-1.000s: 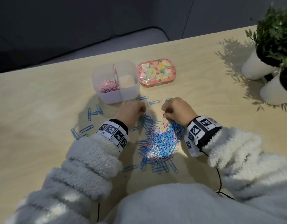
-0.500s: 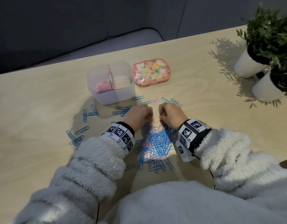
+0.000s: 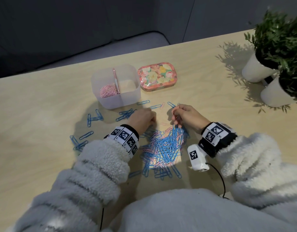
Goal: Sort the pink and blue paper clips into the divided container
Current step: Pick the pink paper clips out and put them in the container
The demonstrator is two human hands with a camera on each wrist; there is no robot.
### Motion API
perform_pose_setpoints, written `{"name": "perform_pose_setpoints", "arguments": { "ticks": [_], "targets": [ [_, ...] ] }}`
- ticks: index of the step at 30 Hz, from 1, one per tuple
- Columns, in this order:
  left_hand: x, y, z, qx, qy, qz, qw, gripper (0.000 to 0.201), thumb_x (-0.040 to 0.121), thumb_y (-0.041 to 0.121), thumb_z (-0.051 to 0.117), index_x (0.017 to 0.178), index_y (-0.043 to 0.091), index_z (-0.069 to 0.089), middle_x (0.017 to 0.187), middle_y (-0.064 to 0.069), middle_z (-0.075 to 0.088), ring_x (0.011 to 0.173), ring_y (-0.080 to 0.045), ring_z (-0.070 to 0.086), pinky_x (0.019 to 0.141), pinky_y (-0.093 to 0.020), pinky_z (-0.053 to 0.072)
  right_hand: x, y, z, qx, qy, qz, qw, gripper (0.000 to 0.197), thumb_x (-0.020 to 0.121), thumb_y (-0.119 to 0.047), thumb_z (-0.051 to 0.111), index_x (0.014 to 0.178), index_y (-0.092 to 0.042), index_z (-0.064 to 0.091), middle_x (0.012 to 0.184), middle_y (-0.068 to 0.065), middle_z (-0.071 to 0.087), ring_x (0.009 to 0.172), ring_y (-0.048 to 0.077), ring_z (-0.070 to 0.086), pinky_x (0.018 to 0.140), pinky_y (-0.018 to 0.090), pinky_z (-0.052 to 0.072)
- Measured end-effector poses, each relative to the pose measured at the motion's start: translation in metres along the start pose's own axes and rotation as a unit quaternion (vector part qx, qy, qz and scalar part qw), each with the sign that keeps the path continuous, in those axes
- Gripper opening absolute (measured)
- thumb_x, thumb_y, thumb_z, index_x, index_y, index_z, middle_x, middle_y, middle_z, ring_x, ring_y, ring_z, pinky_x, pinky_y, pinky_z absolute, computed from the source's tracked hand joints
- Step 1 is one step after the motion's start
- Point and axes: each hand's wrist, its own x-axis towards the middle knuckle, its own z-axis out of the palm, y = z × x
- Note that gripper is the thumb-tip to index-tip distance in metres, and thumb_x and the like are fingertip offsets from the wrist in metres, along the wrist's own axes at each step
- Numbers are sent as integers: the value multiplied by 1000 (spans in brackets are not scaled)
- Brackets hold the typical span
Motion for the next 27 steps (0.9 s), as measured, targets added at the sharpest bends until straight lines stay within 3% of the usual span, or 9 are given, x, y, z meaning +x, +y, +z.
{"name": "perform_pose_setpoints", "arguments": {
  "ticks": [3,6,8,12,15,21,27],
  "targets": [
    [-6,-2,1,22,-4,17,1000,16,85,18,58,97,9,63,101,-11,59,95,-29,56,82,-41,45,-1,10,2,-120,-48,-53,990,10,82,-14,67,81,-6,62,64,2,53,56,12,46,53,22,39],
    [-14,-10,1,20,-19,26,999,16,82,15,62,97,10,64,102,-10,61,98,-29,57,83,-38,44,4,17,4,-270,-85,-97,954,35,67,-14,81,96,-6,63,64,-4,46,61,14,44,66,27,38],
    [-17,-16,2,26,-1,13,1000,14,83,13,60,96,12,65,103,-8,62,100,-28,55,84,-37,42,7,18,7,-359,-73,-131,921,36,67,-11,80,99,-7,63,71,0,52,67,17,49,68,28,39],
    [-20,-14,5,61,58,4,996,20,88,27,52,102,16,62,107,-6,60,103,-29,50,87,-38,37,9,19,10,-395,-55,-179,899,11,72,-10,75,76,-12,66,76,0,58,70,17,52,69,24,39],
    [-20,-3,9,69,30,-3,997,28,85,38,56,104,18,60,106,-6,59,103,-28,51,87,-37,36,11,19,14,-427,-67,-173,885,19,76,-12,71,68,-19,55,78,0,55,73,20,53,70,27,40],
    [-17,5,9,31,52,-37,997,16,88,22,51,98,17,62,106,-4,65,103,-27,55,89,-36,33,6,20,22,-506,-78,-194,837,13,84,-14,61,78,-13,49,97,14,58,97,29,50,84,40,44],
    [-9,0,-3,-147,156,-59,975,10,85,17,58,84,12,67,89,-7,68,85,-23,58,81,-38,46,1,22,23,-491,-64,-195,847,4,85,-9,58,85,-7,54,98,17,60,98,33,52,83,44,45]
  ]
}}
